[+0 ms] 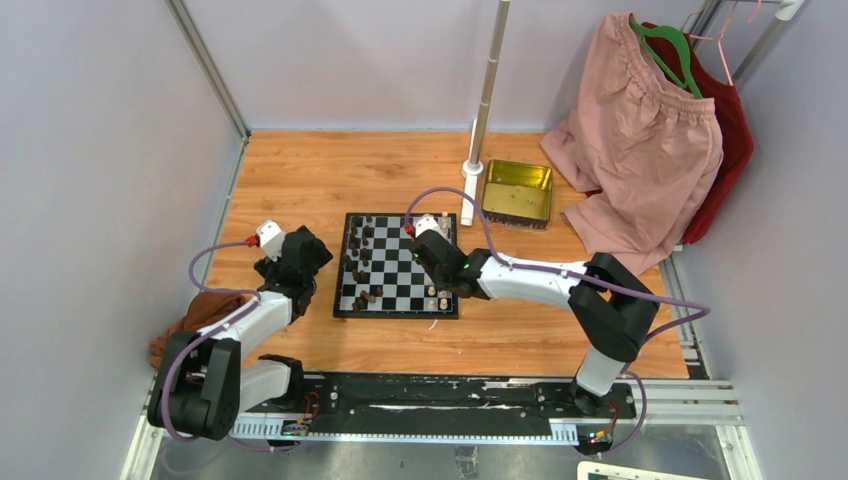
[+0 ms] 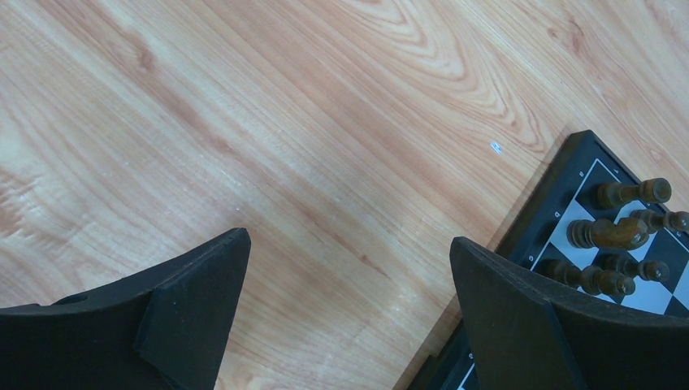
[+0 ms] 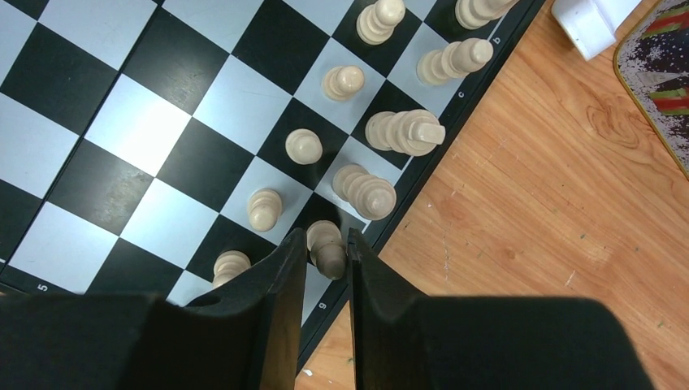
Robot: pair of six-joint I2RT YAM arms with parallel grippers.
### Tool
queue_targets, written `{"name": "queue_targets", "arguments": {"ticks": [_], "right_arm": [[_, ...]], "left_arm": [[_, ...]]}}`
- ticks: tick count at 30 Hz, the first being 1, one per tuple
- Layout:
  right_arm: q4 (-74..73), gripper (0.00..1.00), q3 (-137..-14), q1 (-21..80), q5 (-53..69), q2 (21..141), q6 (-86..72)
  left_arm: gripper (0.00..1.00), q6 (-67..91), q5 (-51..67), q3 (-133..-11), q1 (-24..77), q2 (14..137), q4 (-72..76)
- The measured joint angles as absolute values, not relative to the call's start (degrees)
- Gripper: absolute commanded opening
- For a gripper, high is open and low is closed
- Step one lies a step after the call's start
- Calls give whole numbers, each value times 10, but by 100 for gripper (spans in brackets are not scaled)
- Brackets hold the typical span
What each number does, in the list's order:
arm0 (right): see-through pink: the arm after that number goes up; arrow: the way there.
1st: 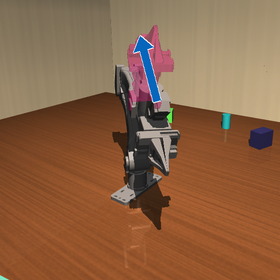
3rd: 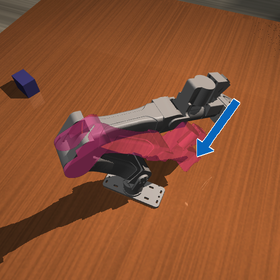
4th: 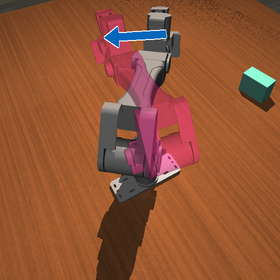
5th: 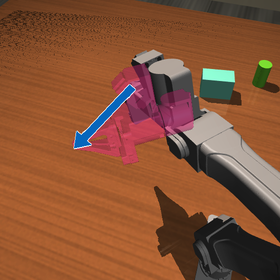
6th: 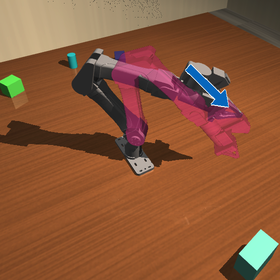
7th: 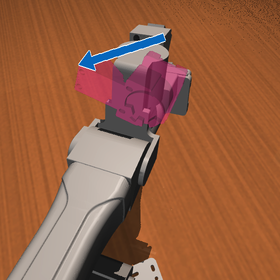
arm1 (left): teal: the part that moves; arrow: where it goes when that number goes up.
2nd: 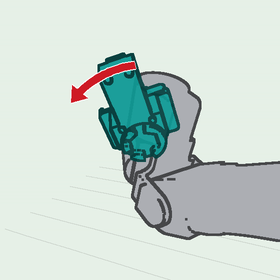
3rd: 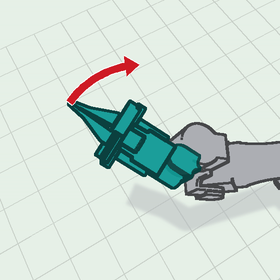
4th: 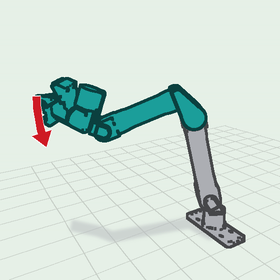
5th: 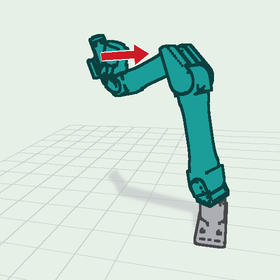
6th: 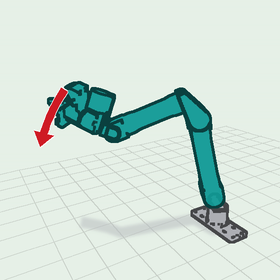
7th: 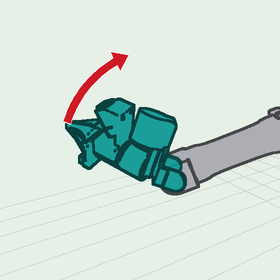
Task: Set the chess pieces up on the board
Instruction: Place the chess piece on the chessboard.
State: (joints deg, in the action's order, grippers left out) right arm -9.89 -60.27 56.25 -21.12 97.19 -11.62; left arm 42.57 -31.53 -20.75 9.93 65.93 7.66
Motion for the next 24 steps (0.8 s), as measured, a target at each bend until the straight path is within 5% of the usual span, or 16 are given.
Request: {"name": "queue_targets", "arguments": {"ticks": [24], "right_arm": [[-110,32,-602,570,-230,941,-116]], "left_arm": [[100,426,-315,-208,99,659,77]]}}
